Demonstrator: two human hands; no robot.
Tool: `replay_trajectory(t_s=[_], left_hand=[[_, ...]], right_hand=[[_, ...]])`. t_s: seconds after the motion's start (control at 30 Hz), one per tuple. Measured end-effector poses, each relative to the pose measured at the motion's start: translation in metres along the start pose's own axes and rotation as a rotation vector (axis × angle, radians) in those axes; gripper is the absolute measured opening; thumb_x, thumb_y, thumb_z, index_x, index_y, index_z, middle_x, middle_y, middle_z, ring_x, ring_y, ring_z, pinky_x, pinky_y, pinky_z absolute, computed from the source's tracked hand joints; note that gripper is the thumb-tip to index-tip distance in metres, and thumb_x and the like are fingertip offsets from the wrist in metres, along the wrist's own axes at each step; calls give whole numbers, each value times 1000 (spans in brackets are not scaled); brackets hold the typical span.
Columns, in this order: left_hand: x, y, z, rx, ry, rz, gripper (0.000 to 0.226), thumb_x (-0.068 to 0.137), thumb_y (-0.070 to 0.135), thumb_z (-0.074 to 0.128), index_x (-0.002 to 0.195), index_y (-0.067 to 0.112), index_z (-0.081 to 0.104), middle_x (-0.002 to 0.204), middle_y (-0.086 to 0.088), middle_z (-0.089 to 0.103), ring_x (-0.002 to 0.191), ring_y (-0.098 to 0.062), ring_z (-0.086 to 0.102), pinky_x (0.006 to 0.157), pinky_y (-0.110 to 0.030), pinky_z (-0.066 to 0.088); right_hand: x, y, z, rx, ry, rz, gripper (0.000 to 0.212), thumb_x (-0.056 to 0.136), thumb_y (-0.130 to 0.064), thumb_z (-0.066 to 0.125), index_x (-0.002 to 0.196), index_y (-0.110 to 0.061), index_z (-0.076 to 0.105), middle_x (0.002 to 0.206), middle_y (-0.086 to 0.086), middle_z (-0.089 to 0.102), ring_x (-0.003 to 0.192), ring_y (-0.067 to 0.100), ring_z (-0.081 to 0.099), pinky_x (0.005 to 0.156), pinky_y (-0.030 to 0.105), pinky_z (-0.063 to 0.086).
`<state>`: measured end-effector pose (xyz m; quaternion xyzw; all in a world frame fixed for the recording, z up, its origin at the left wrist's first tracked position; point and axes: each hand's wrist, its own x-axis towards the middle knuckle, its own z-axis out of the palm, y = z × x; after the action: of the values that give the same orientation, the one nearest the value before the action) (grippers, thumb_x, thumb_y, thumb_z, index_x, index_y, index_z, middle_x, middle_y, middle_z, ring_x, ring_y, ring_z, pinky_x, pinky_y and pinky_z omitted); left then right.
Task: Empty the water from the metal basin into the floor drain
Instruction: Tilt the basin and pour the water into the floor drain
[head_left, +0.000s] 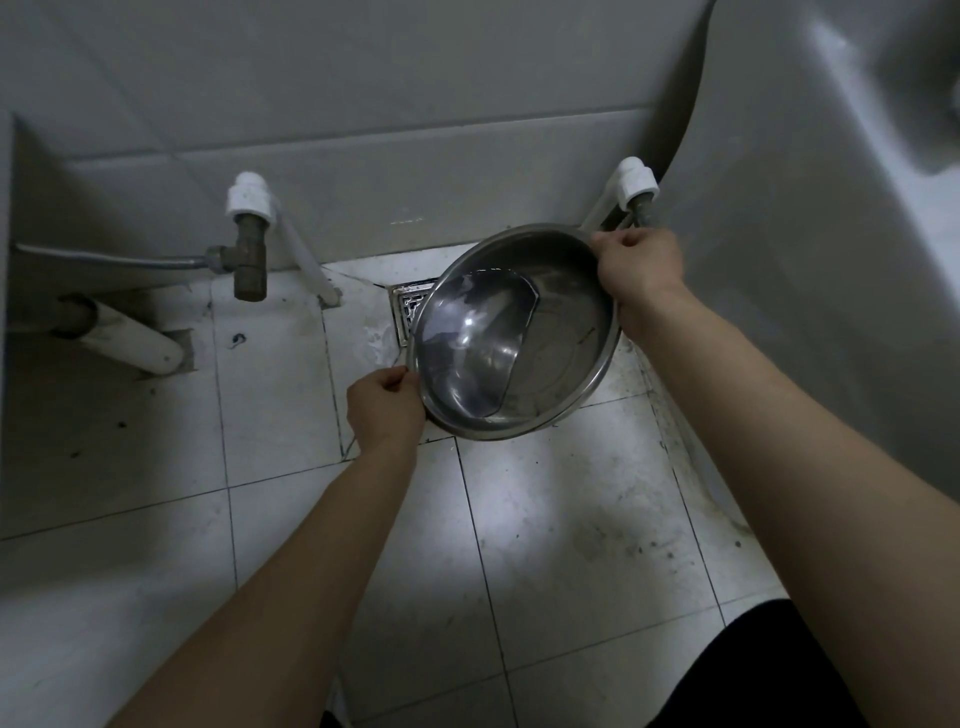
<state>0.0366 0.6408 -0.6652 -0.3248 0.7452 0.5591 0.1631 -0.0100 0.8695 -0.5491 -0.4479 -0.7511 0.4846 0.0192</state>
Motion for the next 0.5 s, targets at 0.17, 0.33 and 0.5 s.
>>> replay_trajectory(t_s=[0.17, 0.33, 0.5], left_hand=[[1, 0, 0, -2, 5, 1, 29, 94, 16, 71, 120, 6, 74, 112, -12, 77, 101, -31, 73, 97, -47, 59], [1, 0, 1, 5, 4, -2, 26, 94, 15, 70, 118, 8, 75, 110, -10, 77, 98, -29, 74, 95, -46, 60], [2, -1, 0, 3, 6, -6, 26, 95, 14, 69, 119, 7, 75, 111, -10, 77, 99, -29, 74, 95, -46, 60]], right_hand=[[-1, -1, 0, -9, -6, 14, 27, 98, -26, 66, 99, -2, 77, 100, 17, 76, 100, 32, 72, 99, 46, 58], [0, -2, 0, -6, -12, 8, 24, 99, -26, 65, 97, -5, 78, 91, 12, 75, 95, 28, 72, 99, 45, 59], [0, -3, 1, 7, -8, 14, 25, 98, -25, 66, 100, -2, 78, 100, 18, 76, 97, 31, 73, 99, 46, 59]])
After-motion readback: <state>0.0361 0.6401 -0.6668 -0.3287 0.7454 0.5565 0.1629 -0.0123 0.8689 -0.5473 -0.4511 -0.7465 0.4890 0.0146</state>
